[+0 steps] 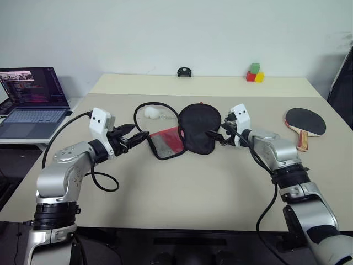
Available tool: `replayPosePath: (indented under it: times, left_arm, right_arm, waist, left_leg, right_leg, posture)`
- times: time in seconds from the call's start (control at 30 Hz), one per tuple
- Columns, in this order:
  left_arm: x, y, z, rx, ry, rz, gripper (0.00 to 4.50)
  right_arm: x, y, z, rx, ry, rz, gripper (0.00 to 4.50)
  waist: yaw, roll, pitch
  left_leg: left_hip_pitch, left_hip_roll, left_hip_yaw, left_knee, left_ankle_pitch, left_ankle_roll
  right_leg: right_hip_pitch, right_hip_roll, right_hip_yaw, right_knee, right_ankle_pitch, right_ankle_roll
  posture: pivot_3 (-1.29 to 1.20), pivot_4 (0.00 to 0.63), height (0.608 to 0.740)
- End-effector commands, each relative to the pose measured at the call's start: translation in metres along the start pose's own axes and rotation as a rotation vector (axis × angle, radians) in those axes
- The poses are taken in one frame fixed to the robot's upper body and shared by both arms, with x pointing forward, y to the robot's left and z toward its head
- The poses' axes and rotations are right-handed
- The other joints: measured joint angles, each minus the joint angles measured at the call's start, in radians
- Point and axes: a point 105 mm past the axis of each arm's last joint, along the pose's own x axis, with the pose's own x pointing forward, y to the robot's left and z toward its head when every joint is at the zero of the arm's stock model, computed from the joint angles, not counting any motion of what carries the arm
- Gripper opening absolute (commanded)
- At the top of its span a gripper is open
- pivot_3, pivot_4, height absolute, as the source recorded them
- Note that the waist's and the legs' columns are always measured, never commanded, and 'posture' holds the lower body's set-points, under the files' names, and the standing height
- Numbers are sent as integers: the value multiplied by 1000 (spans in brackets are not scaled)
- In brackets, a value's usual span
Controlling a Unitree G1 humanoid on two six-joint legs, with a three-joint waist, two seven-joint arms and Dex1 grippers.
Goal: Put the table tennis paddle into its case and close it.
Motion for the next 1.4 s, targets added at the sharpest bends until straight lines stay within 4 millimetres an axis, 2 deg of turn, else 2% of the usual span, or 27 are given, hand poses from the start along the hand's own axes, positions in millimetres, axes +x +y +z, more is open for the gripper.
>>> replayPosePath:
  times: [0.03, 0.27, 0.6, 0.93, 1.13, 1.23, 1.4]
  left_arm:
    - [-6, 10, 20, 49, -59, 17, 3349]
    - [-7, 14, 20, 59, -58, 15, 3349]
    - [0, 11, 16, 62, -58, 7, 3349]
    - [0, 12, 14, 60, -66, 12, 3349]
    - [1, 12, 14, 59, -70, 12, 3349]
    - [2, 12, 14, 59, -70, 10, 3349]
    - [4, 12, 14, 61, -72, 4, 3349]
  right_arm:
    - [11, -7, 10, -5, -37, -57, 4500]
    - [27, -11, 6, 48, -31, -119, 4500]
    - [45, 13, -5, 74, 21, -66, 4500]
    - [46, 10, -6, -7, 27, -124, 4500]
    - [40, -6, 7, 3, -36, -229, 4500]
    - [39, -10, 3, 29, -27, -268, 4500]
    - [41, -8, -15, 97, 35, -277, 4500]
  waist:
    - [-3, 0, 0]
    - [-7, 0, 0]
    - [-10, 0, 0]
    - [-14, 0, 0]
    - [-15, 0, 0]
    - [-15, 0, 0]
    - [-15, 0, 0]
  left_leg:
    - [0, 0, 0, 0, 0, 0]
    - [-2, 0, 2, -1, 0, -1]
    - [-2, 0, 2, -1, 1, -1]
    - [-2, 0, 1, -1, 1, -1]
    - [-2, 0, 1, -1, 1, -1]
    - [-2, 0, 1, -1, 1, -1]
    - [-2, 0, 1, -1, 1, -2]
  right_leg:
    - [-1, 0, 0, 0, 0, 0]
    - [-4, 0, 1, 1, 0, 0]
    - [-4, 0, 1, 1, 0, 0]
    - [-5, 0, 1, 2, 0, 0]
    - [-5, 0, 1, 2, 0, 0]
    - [-5, 0, 1, 2, 0, 0]
    - [-5, 0, 1, 2, 0, 0]
  posture:
    - [0, 150, 740]
    - [0, 150, 740]
    - [0, 150, 740]
    - [0, 150, 740]
    - [0, 150, 740]
    - [0, 150, 740]
    - [0, 150, 740]
